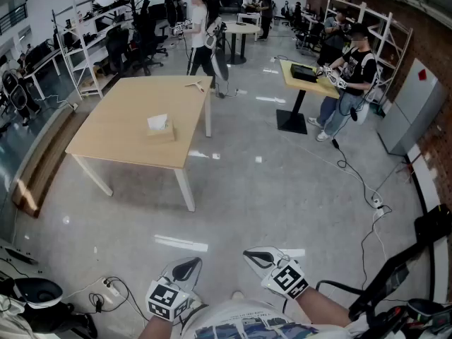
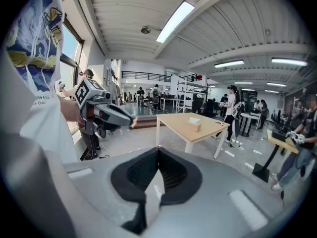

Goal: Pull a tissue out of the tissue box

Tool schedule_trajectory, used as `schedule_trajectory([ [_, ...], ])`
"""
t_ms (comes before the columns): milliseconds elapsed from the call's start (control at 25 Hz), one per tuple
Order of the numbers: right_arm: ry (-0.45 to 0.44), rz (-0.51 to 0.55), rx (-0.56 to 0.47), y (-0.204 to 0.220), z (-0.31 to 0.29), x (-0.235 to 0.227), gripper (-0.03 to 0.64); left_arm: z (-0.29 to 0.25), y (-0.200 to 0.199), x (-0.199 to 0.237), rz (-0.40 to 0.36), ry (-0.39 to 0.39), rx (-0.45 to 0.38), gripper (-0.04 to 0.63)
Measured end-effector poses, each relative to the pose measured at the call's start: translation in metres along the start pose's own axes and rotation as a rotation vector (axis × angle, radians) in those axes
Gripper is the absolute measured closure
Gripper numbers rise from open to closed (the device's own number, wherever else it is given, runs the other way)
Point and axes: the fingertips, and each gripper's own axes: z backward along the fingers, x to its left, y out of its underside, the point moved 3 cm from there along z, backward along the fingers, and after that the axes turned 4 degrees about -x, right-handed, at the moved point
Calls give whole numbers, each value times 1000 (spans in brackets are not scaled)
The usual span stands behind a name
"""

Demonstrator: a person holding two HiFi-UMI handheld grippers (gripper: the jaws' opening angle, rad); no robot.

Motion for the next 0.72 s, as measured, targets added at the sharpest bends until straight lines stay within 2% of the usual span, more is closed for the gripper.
schedule_trajectory([
  [160,6,17,-8,19,34,-21,614,-24,3,-28,26,0,-15,592],
  [400,9,-13,0,42,63,-36,614,-40,-3,-45,48,-38,-36,592],
  [720,-17,-53,19,49,48,-62,614,-69,-13,-32,49,-13,-34,592],
])
